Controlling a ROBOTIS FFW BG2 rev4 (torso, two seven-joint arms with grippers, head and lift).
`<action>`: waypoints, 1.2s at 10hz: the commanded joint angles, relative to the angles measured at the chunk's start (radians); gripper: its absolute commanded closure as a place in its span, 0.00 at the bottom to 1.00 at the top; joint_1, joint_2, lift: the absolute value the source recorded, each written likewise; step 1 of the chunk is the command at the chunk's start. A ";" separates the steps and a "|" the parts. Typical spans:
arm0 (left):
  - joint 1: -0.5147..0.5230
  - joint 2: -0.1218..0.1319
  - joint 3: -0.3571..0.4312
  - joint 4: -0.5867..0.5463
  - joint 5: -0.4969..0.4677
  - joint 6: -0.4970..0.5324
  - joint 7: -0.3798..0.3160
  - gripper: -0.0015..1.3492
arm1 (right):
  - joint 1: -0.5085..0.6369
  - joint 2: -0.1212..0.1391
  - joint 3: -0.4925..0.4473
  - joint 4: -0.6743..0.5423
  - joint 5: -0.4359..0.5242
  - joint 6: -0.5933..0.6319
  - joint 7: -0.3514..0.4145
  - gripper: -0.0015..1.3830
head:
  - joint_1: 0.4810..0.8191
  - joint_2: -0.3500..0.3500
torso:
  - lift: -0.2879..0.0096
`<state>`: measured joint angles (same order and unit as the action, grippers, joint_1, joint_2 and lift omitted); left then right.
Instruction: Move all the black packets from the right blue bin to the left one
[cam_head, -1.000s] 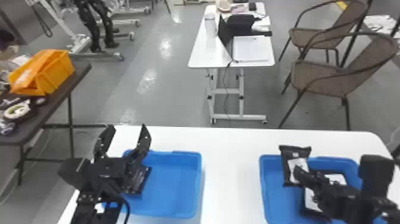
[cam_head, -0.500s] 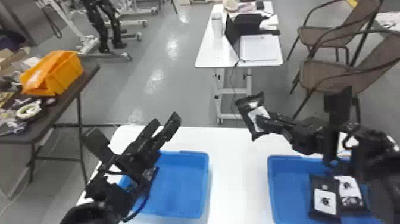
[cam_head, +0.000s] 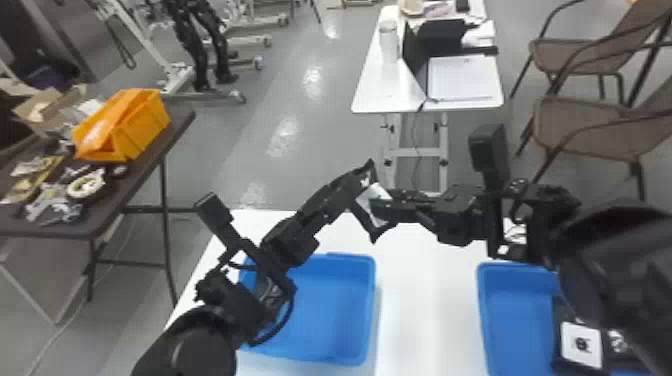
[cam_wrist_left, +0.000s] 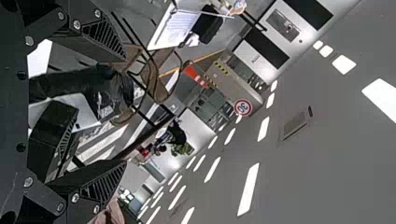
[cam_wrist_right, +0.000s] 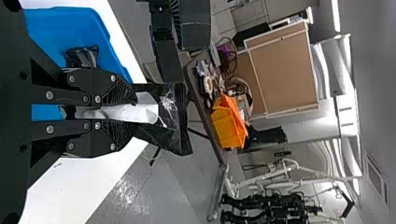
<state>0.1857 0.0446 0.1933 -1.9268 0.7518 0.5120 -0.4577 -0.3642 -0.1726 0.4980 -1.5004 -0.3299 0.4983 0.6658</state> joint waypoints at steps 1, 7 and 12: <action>-0.014 0.009 -0.011 0.002 0.001 0.020 -0.007 0.19 | -0.045 0.010 0.051 0.045 -0.018 -0.026 0.000 0.77 | 0.63 0.88 | 0.97; -0.025 0.004 -0.038 0.028 -0.037 0.022 -0.006 0.62 | -0.101 0.031 0.113 0.094 -0.051 -0.052 0.000 0.77 | 0.63 0.92 | 0.97; 0.009 -0.012 -0.045 0.038 0.032 -0.050 0.037 0.90 | -0.099 0.039 0.113 0.129 -0.067 -0.078 -0.002 0.77 | 0.63 0.92 | 0.97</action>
<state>0.1909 0.0347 0.1496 -1.8887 0.7796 0.4784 -0.4211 -0.4639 -0.1342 0.6105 -1.3747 -0.3985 0.4248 0.6645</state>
